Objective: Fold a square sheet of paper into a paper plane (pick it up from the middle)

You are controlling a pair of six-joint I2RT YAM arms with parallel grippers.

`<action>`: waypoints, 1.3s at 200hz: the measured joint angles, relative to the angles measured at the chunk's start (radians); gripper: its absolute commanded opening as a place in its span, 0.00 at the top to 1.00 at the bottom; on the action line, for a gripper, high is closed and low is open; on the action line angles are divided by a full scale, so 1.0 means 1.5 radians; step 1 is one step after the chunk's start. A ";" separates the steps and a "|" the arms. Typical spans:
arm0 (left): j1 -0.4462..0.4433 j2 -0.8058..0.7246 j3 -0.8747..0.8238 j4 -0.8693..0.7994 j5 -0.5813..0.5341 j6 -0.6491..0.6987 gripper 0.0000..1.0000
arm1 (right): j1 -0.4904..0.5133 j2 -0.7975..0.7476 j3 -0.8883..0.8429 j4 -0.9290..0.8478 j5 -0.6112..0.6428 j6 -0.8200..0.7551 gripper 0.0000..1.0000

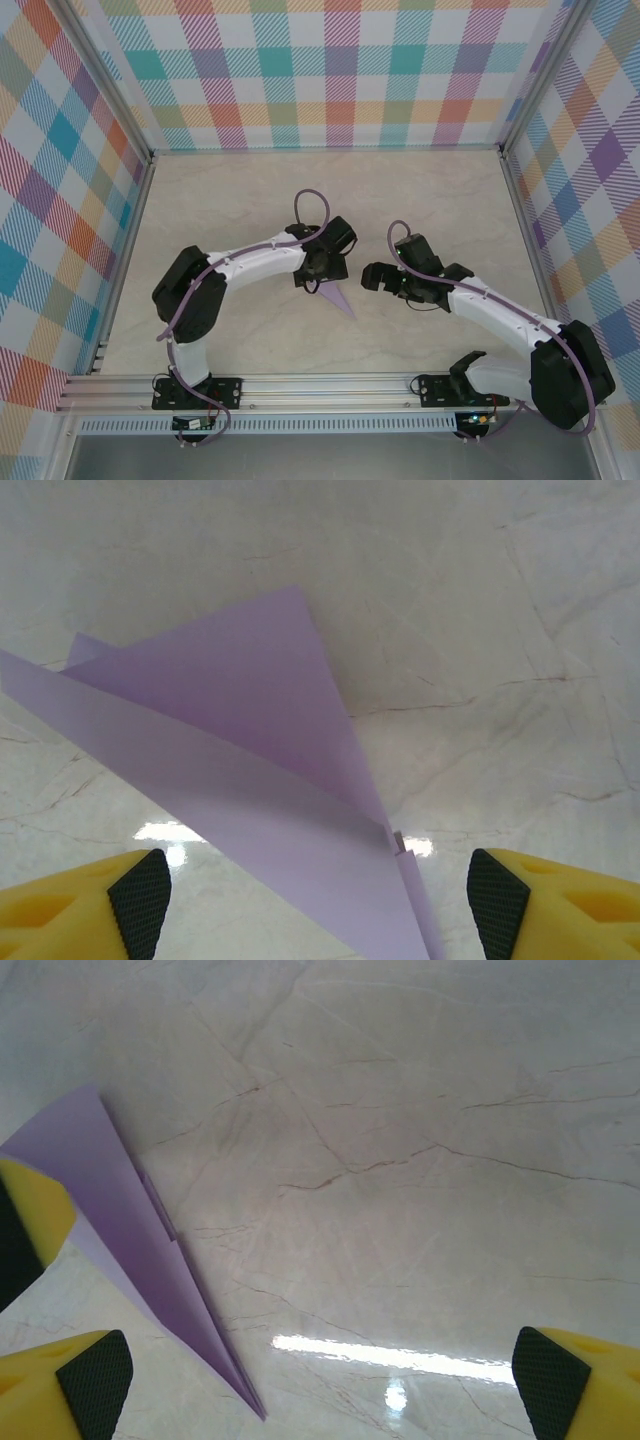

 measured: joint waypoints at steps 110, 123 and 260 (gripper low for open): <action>-0.001 0.021 0.002 -0.045 0.009 -0.091 0.47 | -0.002 0.022 0.000 -0.014 0.012 0.008 0.00; -0.001 0.021 0.002 -0.040 0.015 -0.097 0.48 | -0.002 0.027 0.000 -0.014 0.011 0.008 0.00; -0.001 -0.061 -0.062 -0.010 0.000 -0.139 1.00 | -0.007 0.018 0.008 -0.043 0.017 0.011 0.00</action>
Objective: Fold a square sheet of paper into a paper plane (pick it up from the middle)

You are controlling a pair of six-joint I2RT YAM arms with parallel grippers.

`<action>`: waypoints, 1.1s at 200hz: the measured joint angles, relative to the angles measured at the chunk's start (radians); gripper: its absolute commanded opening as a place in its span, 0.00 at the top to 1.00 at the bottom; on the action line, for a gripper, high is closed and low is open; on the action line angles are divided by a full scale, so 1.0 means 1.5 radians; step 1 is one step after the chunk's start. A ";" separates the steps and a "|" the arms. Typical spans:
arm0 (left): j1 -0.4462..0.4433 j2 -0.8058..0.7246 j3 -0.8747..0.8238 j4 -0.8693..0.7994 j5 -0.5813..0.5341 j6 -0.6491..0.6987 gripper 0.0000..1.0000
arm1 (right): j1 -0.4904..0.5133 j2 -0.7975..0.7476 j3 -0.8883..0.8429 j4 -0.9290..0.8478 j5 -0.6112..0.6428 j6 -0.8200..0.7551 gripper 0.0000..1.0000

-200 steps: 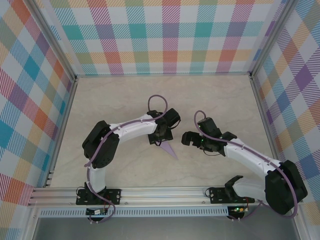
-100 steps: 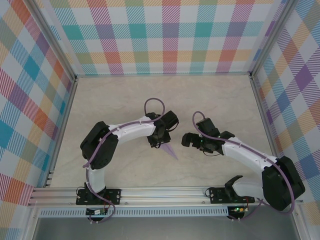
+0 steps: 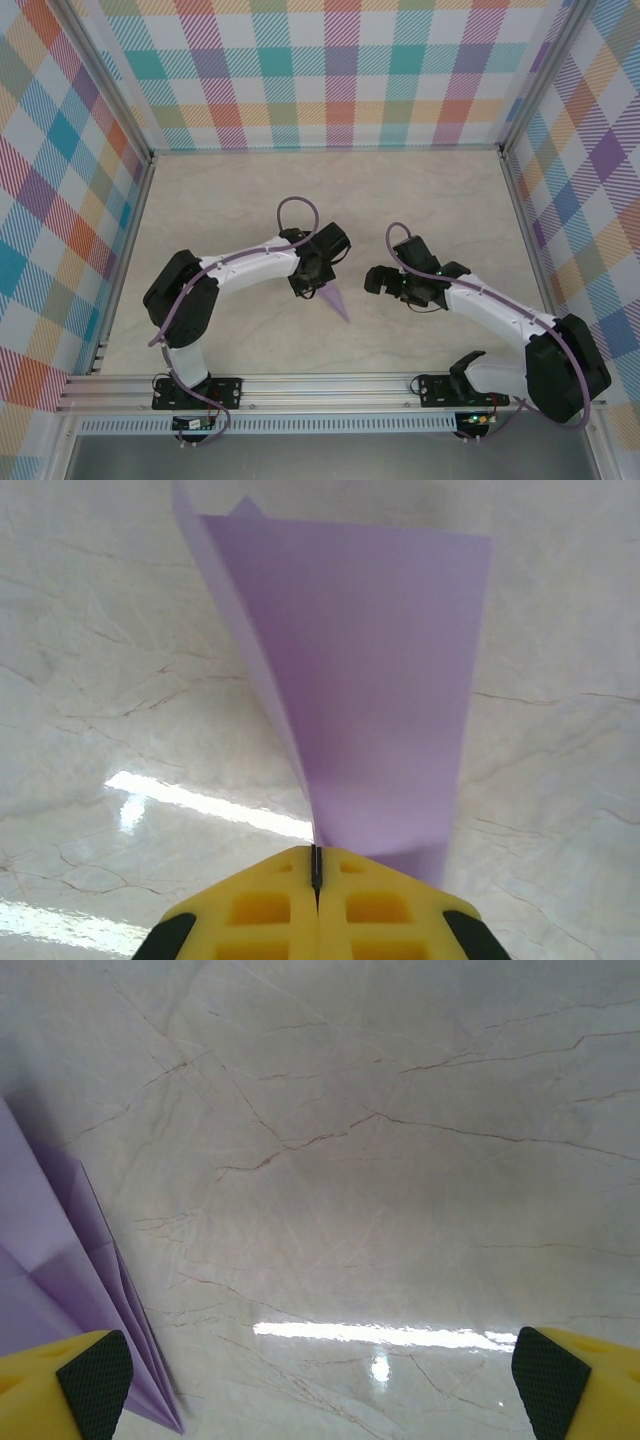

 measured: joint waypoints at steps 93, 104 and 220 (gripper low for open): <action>0.007 -0.107 -0.060 0.299 0.137 0.168 1.00 | -0.059 -0.102 0.048 -0.066 -0.001 0.033 0.02; 0.011 -0.109 -0.092 0.344 0.158 0.169 1.00 | -0.059 -0.104 0.048 -0.066 -0.012 0.032 0.03; 0.051 -0.110 -0.372 0.601 0.200 0.133 1.00 | -0.021 -0.004 0.047 -0.002 -0.168 -0.003 0.38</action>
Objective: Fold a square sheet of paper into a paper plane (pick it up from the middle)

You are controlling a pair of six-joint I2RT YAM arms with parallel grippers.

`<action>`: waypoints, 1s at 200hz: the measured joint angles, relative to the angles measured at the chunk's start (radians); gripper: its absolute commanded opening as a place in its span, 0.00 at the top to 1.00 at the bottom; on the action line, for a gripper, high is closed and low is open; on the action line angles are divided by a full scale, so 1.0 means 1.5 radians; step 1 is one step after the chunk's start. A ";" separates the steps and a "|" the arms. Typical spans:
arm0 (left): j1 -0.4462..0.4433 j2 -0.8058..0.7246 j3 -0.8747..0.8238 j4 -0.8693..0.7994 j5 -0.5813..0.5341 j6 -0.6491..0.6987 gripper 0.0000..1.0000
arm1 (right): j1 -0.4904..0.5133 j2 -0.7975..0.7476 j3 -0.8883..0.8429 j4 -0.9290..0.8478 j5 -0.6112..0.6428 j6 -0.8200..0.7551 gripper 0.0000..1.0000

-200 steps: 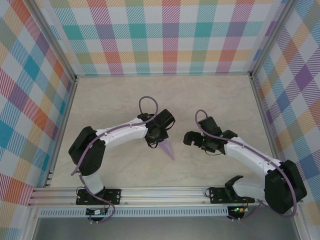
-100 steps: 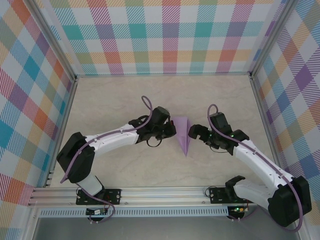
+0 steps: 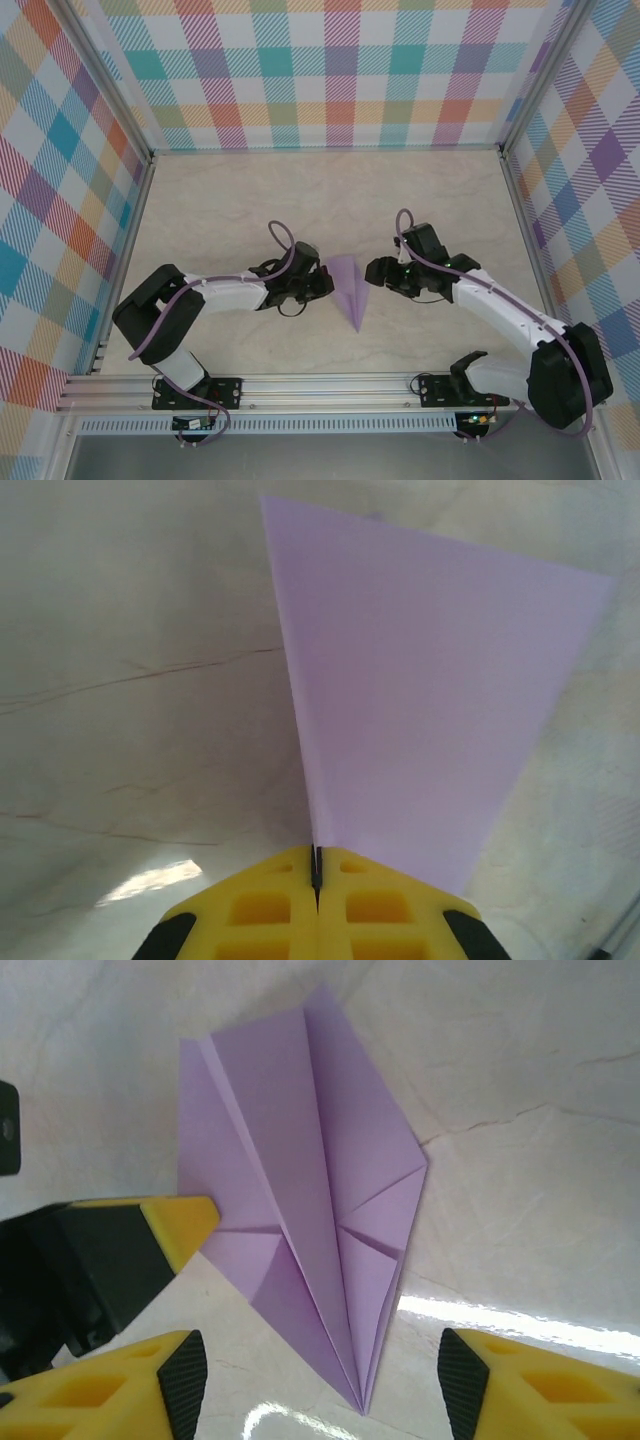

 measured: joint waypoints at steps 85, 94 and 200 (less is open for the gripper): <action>0.004 -0.018 -0.021 0.014 -0.016 -0.014 1.00 | 0.124 0.164 0.098 -0.007 0.025 -0.060 0.48; 0.004 -0.018 -0.021 0.014 -0.017 -0.016 1.00 | 0.128 0.174 0.106 -0.007 0.028 -0.067 0.48; 0.004 -0.018 -0.022 0.012 -0.026 -0.016 1.00 | 0.131 0.288 0.177 -0.024 0.080 -0.153 0.27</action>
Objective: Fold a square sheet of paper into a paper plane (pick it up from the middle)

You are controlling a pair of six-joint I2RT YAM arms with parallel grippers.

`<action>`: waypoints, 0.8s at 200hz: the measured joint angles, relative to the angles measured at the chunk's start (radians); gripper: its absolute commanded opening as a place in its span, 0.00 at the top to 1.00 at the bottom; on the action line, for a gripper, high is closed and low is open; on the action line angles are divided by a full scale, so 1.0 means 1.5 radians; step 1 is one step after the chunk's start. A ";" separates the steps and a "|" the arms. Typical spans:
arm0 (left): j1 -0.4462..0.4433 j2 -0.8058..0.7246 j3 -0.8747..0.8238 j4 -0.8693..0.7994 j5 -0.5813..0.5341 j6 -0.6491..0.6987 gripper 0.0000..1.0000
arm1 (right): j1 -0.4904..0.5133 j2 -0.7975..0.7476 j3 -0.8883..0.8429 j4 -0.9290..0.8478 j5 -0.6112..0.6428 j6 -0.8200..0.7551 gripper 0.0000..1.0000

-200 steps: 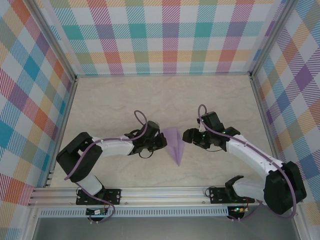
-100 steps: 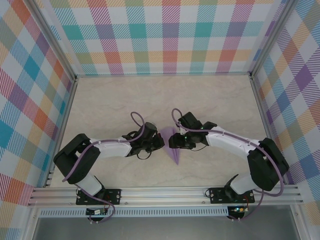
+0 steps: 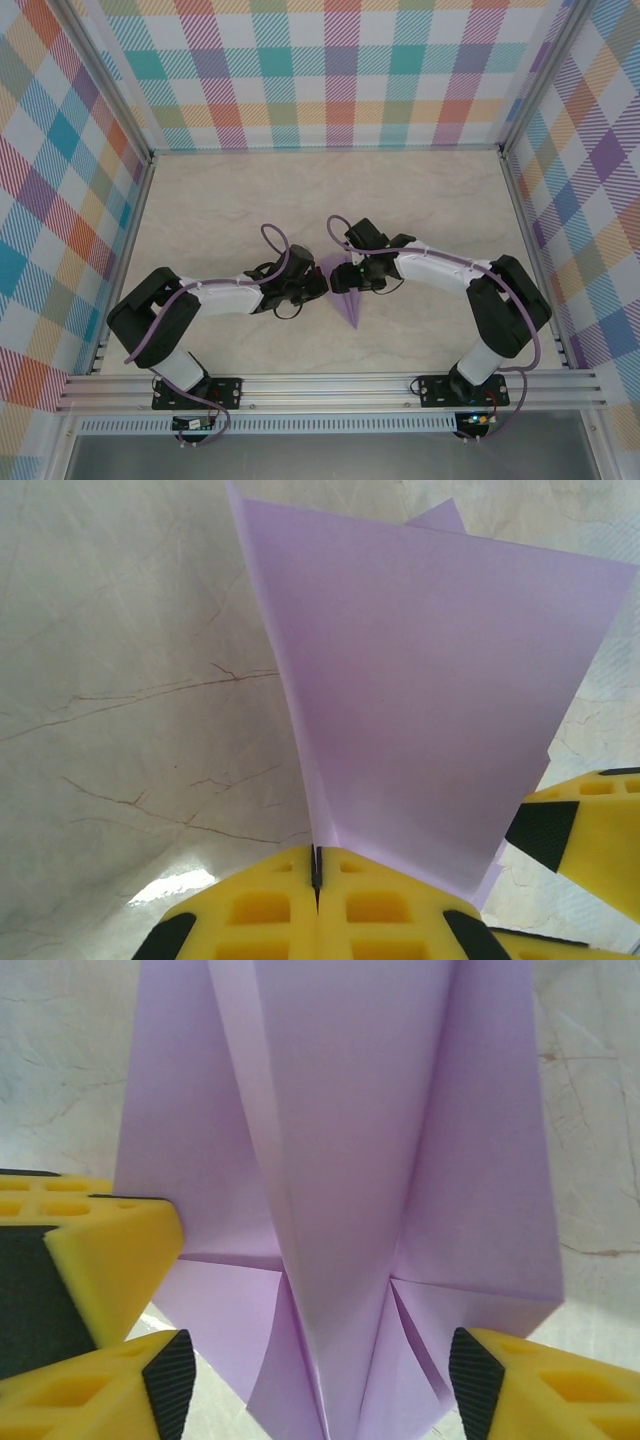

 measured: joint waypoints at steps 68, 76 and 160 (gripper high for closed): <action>0.000 0.000 0.000 0.000 -0.004 0.000 1.00 | 0.001 0.007 -0.014 0.002 -0.027 -0.014 0.25; 0.000 0.000 0.000 0.000 -0.005 -0.001 1.00 | 0.001 0.007 -0.018 0.001 -0.032 -0.016 0.25; 0.000 0.000 0.000 0.000 -0.005 -0.005 1.00 | 0.001 -0.017 -0.055 0.023 -0.112 0.018 0.31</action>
